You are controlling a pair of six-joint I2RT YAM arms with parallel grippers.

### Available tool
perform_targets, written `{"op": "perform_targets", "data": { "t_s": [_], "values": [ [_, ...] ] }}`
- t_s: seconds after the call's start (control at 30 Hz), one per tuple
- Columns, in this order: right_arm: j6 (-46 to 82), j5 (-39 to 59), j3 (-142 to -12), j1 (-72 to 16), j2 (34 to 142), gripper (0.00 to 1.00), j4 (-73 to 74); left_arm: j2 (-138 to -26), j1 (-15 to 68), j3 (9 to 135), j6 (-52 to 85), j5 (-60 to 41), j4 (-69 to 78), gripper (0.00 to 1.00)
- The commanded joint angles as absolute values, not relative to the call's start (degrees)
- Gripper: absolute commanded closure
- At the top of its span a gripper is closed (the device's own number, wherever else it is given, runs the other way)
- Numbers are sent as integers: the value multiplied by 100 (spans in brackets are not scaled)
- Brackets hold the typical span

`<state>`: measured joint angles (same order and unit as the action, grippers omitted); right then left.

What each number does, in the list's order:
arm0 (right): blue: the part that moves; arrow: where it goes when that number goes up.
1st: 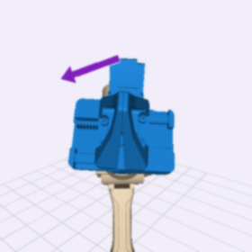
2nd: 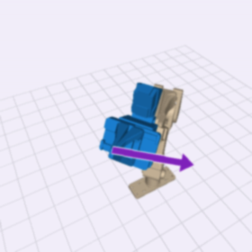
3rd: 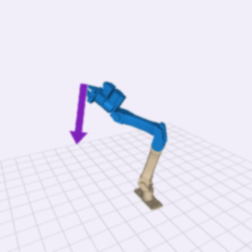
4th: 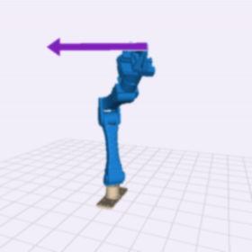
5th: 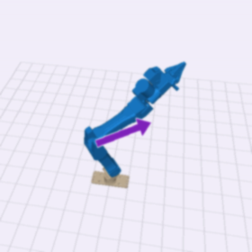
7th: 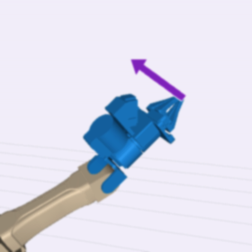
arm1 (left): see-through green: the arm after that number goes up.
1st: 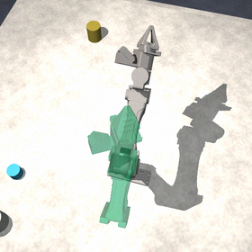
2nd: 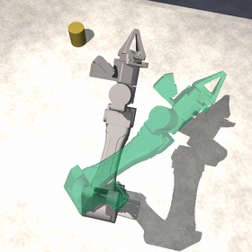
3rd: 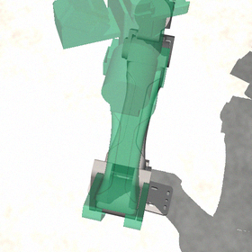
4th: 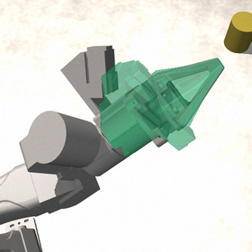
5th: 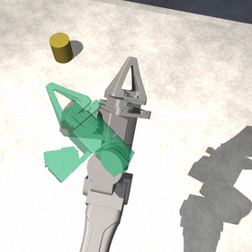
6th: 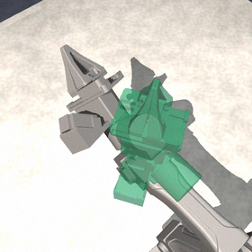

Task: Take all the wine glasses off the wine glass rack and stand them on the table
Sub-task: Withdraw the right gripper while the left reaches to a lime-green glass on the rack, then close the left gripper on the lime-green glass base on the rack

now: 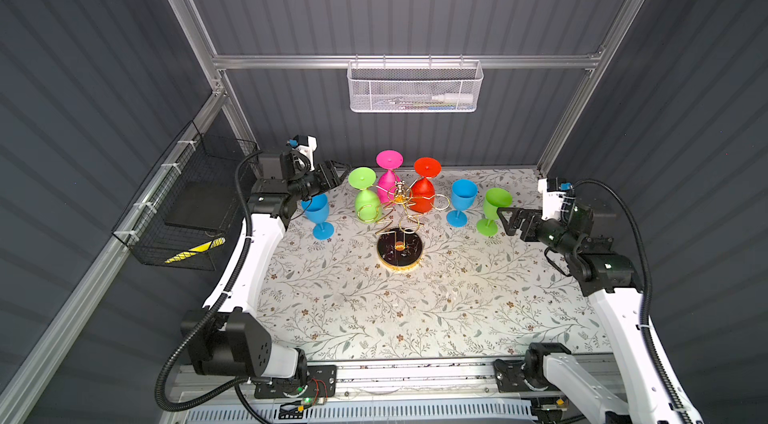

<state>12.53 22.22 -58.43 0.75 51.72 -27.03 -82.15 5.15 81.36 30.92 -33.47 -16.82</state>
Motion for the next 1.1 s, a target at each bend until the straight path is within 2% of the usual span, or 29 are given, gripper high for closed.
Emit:
{"op": "perform_targets", "data": {
  "t_s": [0.0,0.73,1.07],
  "values": [
    [1349,2443,-5809,79,5124,1,-2568,-8278,479,8271,3196,-3858,-1549,37],
    [1539,2650,-5915,79,5071,1,-2452,-8589,475,7870,3199,-4095,-1455,49],
    [1547,2615,-5924,79,4970,1,-2499,-8647,475,7910,3226,-4216,-1389,68]
  ]
}}
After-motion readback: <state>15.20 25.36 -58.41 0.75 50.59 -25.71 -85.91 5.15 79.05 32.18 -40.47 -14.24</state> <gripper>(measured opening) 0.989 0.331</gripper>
